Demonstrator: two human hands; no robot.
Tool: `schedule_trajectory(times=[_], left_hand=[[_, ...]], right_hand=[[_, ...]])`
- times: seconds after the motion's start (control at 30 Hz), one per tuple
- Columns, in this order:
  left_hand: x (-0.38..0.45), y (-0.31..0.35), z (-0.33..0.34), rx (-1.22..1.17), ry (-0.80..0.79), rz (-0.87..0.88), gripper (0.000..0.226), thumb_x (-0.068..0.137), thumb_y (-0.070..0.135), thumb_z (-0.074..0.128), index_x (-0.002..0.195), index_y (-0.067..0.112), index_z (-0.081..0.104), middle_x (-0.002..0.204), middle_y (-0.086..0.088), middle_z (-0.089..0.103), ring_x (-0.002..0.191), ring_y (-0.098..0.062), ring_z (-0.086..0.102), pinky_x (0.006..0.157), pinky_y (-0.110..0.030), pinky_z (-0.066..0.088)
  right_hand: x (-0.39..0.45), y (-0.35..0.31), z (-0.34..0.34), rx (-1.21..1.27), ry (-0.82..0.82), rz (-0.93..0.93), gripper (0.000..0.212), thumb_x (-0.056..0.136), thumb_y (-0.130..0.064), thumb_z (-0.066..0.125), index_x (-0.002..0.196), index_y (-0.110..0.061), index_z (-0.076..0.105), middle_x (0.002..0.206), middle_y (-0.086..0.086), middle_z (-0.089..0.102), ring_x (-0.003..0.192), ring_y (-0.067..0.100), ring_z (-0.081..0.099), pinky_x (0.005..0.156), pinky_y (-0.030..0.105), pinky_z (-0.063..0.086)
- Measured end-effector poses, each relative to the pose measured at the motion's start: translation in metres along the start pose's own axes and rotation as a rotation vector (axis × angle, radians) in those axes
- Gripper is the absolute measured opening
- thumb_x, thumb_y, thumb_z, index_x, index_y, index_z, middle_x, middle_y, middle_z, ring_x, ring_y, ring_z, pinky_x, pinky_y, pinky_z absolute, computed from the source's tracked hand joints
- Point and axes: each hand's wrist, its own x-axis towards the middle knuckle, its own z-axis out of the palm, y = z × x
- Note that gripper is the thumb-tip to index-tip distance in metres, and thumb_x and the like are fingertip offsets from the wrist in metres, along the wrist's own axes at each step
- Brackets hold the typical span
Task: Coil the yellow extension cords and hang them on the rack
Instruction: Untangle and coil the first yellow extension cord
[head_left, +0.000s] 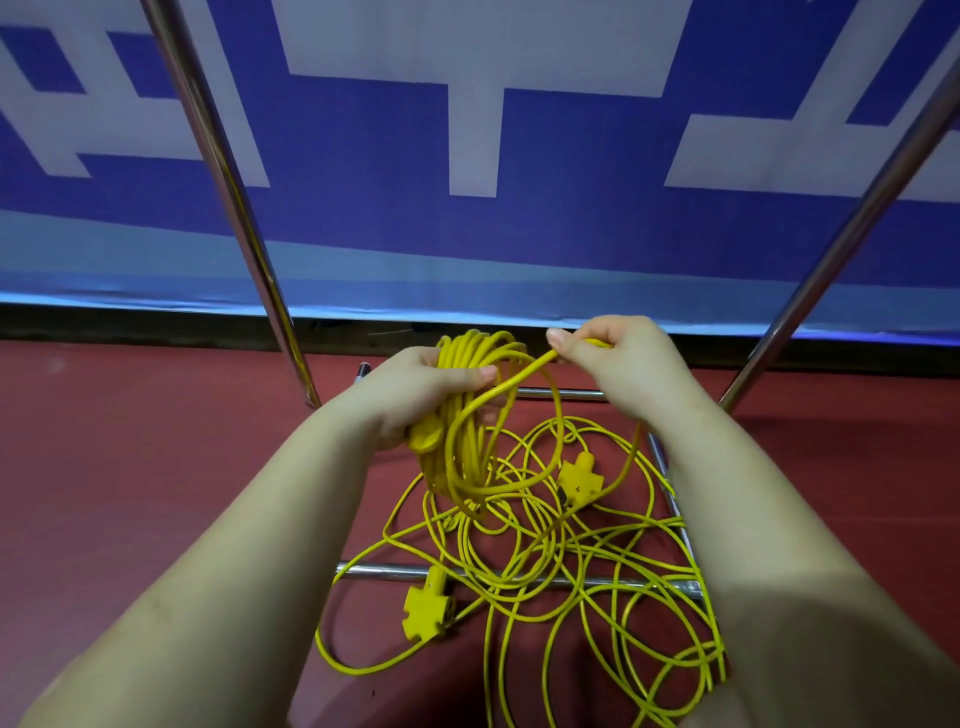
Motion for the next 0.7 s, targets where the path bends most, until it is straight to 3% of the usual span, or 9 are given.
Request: schedule_trajectory(times=[0.1,0.3,0.43,0.5,0.6,0.7], left_hand=[[-0.002,0.002,0.009,-0.055,-0.089,0.009,0.012,0.091,0.013,0.056,0.087,0.003,0.062,0.068,-0.009,0.069,0.054,-0.013,0.064,0.046,-0.025,0.053],[0.001,-0.003,0.017,-0.039,-0.126,-0.003,0.011,0.090,0.011,0.058,0.083,0.004,0.062,0.063,-0.005,0.066,0.050,-0.011,0.060,0.049,-0.024,0.053],[0.005,-0.009,0.019,-0.034,-0.104,-0.001,0.004,0.085,0.007,0.064,0.087,0.003,0.064,0.071,-0.009,0.069,0.056,-0.015,0.064,0.058,-0.028,0.057],[0.005,-0.011,0.018,-0.007,-0.082,0.004,0.004,0.082,0.005,0.067,0.085,0.004,0.065,0.070,-0.009,0.069,0.056,-0.016,0.064,0.057,-0.029,0.057],[0.005,-0.010,0.018,-0.023,-0.009,0.048,0.005,0.083,0.003,0.066,0.079,0.005,0.063,0.063,-0.008,0.065,0.051,-0.015,0.061,0.051,-0.027,0.054],[0.010,-0.008,0.011,-0.110,0.156,0.086,0.006,0.083,0.003,0.067,0.081,0.004,0.062,0.063,-0.005,0.066,0.049,-0.012,0.061,0.049,-0.025,0.053]], right_hand=[[0.002,0.005,0.002,-0.024,0.075,-0.001,0.027,0.082,-0.044,0.066,0.075,-0.019,0.067,0.071,0.002,0.062,0.073,0.017,0.056,0.066,0.029,0.040],[-0.002,0.001,0.003,-0.017,0.093,-0.128,0.013,0.078,-0.036,0.072,0.077,-0.023,0.067,0.055,-0.013,0.041,0.054,0.003,0.041,0.053,0.019,0.031],[-0.004,-0.002,0.015,-0.005,0.002,-0.226,0.015,0.074,-0.031,0.077,0.079,-0.027,0.063,0.061,-0.011,0.046,0.056,0.004,0.044,0.058,0.022,0.037],[-0.003,0.000,0.018,0.061,-0.011,-0.240,0.023,0.073,-0.028,0.078,0.078,-0.029,0.056,0.063,-0.009,0.051,0.056,0.003,0.046,0.058,0.018,0.039],[0.001,0.004,0.015,0.054,-0.033,-0.199,0.019,0.081,-0.032,0.070,0.079,-0.026,0.053,0.064,-0.006,0.057,0.058,0.004,0.049,0.058,0.018,0.039],[0.005,0.017,0.013,-0.219,-0.204,0.000,0.029,0.094,-0.046,0.046,0.085,-0.020,0.057,0.073,-0.003,0.066,0.068,0.014,0.056,0.066,0.027,0.042]])
